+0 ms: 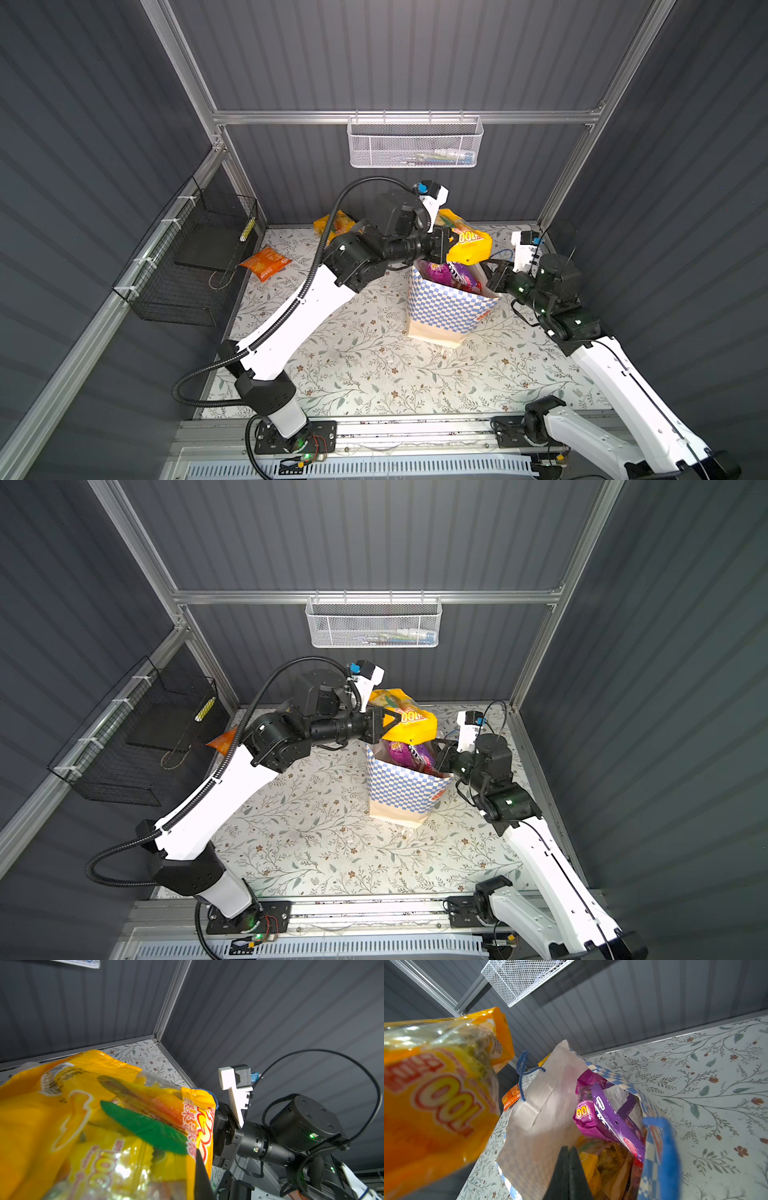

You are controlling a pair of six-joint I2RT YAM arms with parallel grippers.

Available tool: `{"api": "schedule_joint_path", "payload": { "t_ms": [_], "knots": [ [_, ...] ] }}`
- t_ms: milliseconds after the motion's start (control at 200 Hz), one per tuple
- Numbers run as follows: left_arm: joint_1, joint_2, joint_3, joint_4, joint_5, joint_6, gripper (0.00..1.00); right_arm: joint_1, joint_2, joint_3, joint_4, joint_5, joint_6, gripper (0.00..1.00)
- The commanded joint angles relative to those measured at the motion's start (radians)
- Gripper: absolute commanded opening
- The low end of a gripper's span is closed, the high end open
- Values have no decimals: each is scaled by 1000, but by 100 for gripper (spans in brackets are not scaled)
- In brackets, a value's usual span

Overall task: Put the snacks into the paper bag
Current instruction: 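Lift the yellow bag with the left gripper and carry it over the paper bag, then lower the yellow bag into the paper bag with the left gripper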

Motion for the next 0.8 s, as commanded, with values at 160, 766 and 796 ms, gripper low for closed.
{"api": "schedule_joint_path", "payload": {
  "t_ms": [160, 766, 796],
  "knots": [
    [-40, 2, 7, 113, -53, -20, 0, 5, -14, 7, 3, 12, -17, 0],
    [-40, 162, 129, -25, -193, 10, 0, 10, -30, 12, -9, 27, -27, 0],
    [-40, 170, 134, -28, -197, 14, 0, 10, -31, 12, -11, 29, -27, 0]
  ]
}}
